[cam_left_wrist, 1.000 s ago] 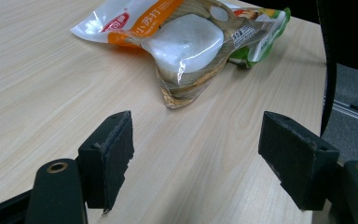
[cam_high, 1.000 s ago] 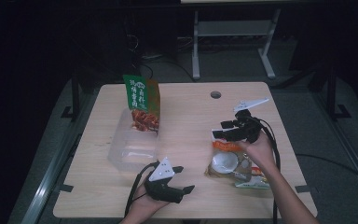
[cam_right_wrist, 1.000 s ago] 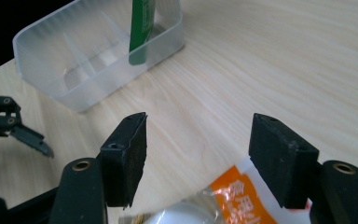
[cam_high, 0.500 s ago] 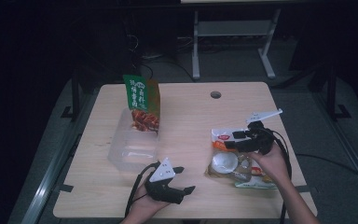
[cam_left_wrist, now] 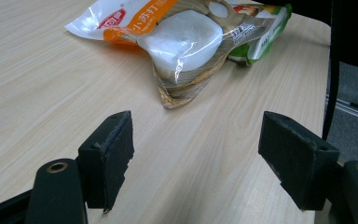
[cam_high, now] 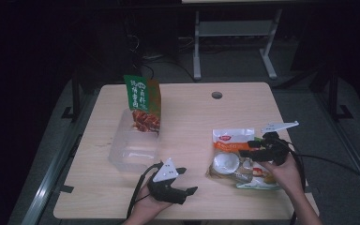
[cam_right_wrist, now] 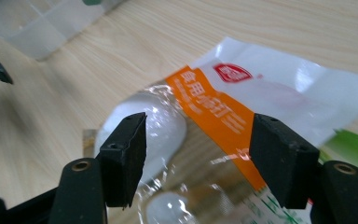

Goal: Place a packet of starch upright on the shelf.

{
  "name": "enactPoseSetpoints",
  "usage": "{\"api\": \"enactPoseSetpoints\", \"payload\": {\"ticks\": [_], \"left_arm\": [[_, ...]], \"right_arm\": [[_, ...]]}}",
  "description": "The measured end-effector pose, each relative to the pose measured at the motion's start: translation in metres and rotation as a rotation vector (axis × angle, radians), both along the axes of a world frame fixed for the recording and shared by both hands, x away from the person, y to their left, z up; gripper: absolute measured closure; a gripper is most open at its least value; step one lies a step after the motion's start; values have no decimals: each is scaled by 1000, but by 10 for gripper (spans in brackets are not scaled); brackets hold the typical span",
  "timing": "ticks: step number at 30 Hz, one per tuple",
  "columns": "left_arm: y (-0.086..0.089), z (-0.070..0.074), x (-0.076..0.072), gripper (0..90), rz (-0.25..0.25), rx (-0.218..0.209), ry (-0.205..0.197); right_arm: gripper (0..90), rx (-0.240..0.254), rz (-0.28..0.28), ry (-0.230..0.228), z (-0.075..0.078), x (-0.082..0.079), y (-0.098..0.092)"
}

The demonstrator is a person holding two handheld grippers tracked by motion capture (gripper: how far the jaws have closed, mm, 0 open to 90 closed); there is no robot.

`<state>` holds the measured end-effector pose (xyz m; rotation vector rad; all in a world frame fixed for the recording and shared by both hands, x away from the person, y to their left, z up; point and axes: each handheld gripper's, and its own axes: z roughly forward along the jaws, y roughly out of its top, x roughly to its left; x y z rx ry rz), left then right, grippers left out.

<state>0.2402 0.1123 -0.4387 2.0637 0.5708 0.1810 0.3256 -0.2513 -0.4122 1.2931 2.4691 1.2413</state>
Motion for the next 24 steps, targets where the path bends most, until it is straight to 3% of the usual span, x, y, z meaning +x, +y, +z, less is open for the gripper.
{"api": "enactPoseSetpoints", "payload": {"ticks": [9,15,24], "left_arm": [[-2,-1,0,258,-4,3,5],[-2,-2,1,257,-5,1,8],[-5,-3,2,256,-18,5,10]], "right_arm": [[356,-13,-69,-6,-11,-6,-16],[343,-6,-82,24,-17,-3,-20],[368,74,-97,85,-30,6,-23]]}}
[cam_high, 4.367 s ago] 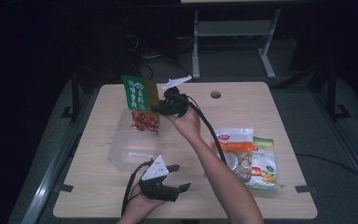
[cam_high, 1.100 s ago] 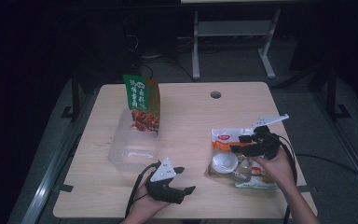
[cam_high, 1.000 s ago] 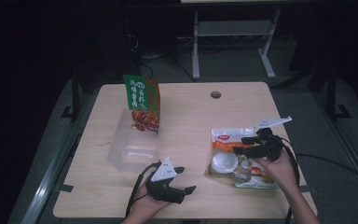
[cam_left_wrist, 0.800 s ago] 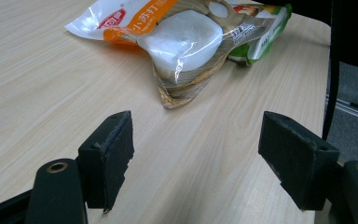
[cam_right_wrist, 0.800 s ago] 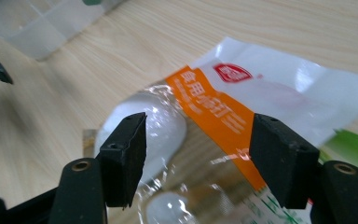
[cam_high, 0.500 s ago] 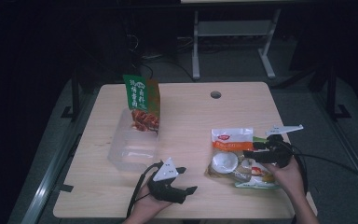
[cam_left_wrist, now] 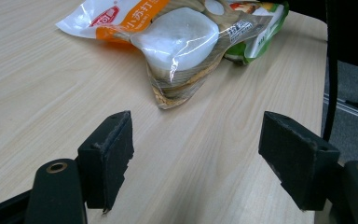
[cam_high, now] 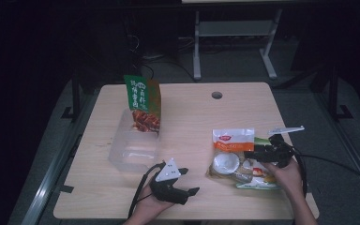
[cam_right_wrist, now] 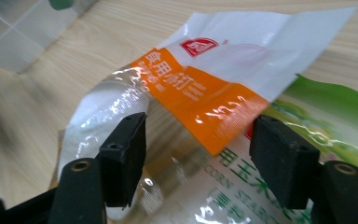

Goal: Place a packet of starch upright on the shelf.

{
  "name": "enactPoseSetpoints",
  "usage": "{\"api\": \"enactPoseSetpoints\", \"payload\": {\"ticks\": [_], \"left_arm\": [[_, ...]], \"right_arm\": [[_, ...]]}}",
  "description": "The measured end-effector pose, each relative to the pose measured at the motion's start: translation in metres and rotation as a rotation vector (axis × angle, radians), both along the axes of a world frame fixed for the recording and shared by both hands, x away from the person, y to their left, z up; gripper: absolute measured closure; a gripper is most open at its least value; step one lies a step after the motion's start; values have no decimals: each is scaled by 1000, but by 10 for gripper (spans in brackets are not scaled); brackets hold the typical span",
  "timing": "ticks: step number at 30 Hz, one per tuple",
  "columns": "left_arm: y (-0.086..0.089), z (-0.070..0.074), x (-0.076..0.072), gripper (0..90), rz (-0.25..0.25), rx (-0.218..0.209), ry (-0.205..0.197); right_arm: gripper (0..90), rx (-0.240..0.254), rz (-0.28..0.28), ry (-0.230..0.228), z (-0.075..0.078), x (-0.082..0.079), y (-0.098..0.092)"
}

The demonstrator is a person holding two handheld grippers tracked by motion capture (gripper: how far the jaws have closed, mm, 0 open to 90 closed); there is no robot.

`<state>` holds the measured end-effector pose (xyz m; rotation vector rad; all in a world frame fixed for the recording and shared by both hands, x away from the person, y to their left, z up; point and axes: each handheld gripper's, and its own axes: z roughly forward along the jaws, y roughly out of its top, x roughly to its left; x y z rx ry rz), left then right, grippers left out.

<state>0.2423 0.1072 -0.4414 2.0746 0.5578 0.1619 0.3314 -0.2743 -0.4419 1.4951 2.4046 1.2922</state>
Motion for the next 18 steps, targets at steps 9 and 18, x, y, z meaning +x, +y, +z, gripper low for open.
{"api": "enactPoseSetpoints", "payload": {"ticks": [9,18], "left_arm": [[-2,-2,4,255,4,5,7],[-1,-1,5,255,11,4,0]], "right_arm": [[611,42,82,42,-5,7,11],[897,-13,154,-9,6,0,24]]}}
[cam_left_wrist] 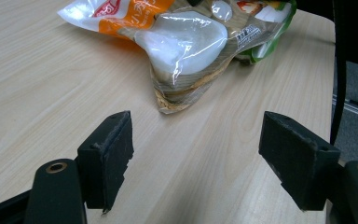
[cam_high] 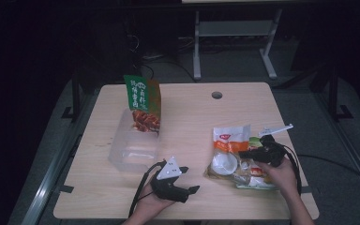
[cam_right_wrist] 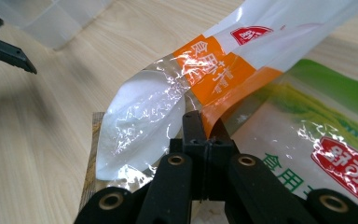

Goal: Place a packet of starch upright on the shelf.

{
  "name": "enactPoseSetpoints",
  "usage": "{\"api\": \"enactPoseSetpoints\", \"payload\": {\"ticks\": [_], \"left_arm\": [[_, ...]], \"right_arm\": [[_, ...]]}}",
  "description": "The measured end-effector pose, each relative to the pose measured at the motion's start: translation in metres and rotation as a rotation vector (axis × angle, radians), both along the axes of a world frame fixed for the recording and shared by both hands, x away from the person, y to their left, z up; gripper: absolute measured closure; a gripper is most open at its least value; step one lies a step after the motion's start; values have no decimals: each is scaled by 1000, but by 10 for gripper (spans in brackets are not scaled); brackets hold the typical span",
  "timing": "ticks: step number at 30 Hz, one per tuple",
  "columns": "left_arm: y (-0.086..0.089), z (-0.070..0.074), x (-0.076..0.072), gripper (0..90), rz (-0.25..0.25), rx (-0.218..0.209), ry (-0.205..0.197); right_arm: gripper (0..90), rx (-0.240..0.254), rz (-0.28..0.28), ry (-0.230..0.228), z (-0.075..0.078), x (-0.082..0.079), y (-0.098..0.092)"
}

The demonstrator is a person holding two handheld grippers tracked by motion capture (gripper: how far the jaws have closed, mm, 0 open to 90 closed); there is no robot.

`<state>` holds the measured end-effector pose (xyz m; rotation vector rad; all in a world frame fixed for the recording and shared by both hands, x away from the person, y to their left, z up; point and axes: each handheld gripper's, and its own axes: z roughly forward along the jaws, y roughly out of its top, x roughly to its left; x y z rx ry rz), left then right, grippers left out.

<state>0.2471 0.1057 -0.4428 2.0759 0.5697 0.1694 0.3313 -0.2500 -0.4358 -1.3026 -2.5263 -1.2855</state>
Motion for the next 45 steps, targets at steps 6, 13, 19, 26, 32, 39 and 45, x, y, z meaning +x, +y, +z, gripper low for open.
{"api": "enactPoseSetpoints", "payload": {"ticks": [6,13,19,26,32,39,45], "left_arm": [[0,0,4,256,4,-16,21],[-5,4,12,269,10,-51,62],[-10,4,19,300,26,-41,66],[-14,1,30,318,37,-51,92],[-12,0,31,369,47,-71,116],[-9,-1,30,559,49,-72,109],[-3,-1,30,798,55,-110,111]], "right_arm": [[900,7,15,-71,11,-9,7],[900,58,54,-175,27,-22,16],[900,78,94,-229,38,-32,26],[900,105,166,-283,47,-43,38],[900,155,213,-291,48,-47,51],[900,174,269,-299,48,-50,64],[900,178,267,-298,44,-48,63]]}}
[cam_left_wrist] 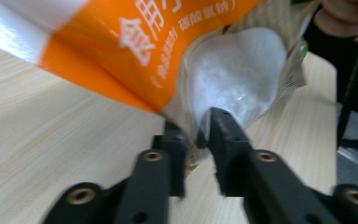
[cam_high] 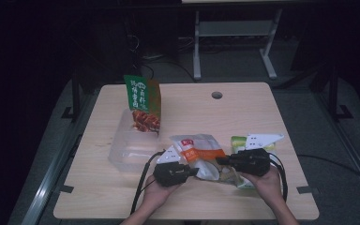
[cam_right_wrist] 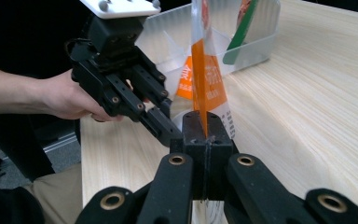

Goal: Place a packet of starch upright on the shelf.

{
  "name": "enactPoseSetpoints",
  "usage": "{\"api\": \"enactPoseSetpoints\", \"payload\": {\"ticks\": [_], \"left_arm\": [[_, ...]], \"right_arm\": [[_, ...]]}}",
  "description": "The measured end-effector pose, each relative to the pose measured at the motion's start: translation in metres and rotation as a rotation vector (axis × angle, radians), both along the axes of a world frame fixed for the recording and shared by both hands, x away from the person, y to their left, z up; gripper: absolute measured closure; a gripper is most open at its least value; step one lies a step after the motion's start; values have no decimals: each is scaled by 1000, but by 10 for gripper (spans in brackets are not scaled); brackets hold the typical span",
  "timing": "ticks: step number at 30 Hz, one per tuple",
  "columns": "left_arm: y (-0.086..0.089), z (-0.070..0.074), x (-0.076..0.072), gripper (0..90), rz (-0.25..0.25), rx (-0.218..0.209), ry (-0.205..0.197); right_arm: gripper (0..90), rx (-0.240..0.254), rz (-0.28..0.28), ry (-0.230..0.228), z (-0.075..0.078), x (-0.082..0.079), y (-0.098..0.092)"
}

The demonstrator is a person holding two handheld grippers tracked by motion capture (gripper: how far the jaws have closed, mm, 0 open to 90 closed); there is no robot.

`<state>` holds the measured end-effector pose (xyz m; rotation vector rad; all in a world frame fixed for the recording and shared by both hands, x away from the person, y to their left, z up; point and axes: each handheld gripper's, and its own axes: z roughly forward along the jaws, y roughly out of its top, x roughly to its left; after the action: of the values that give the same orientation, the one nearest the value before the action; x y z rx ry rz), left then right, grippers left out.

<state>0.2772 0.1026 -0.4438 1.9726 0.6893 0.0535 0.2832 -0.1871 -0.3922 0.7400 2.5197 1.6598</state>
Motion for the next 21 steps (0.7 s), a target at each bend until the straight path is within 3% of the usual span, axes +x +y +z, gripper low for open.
{"api": "enactPoseSetpoints", "payload": {"ticks": [8,21], "left_arm": [[-3,5,-6,874,23,44,-77],[-4,5,-10,886,39,79,-124]], "right_arm": [[897,-14,-30,25,-7,4,-4],[859,-104,-68,71,-22,11,-4]]}}
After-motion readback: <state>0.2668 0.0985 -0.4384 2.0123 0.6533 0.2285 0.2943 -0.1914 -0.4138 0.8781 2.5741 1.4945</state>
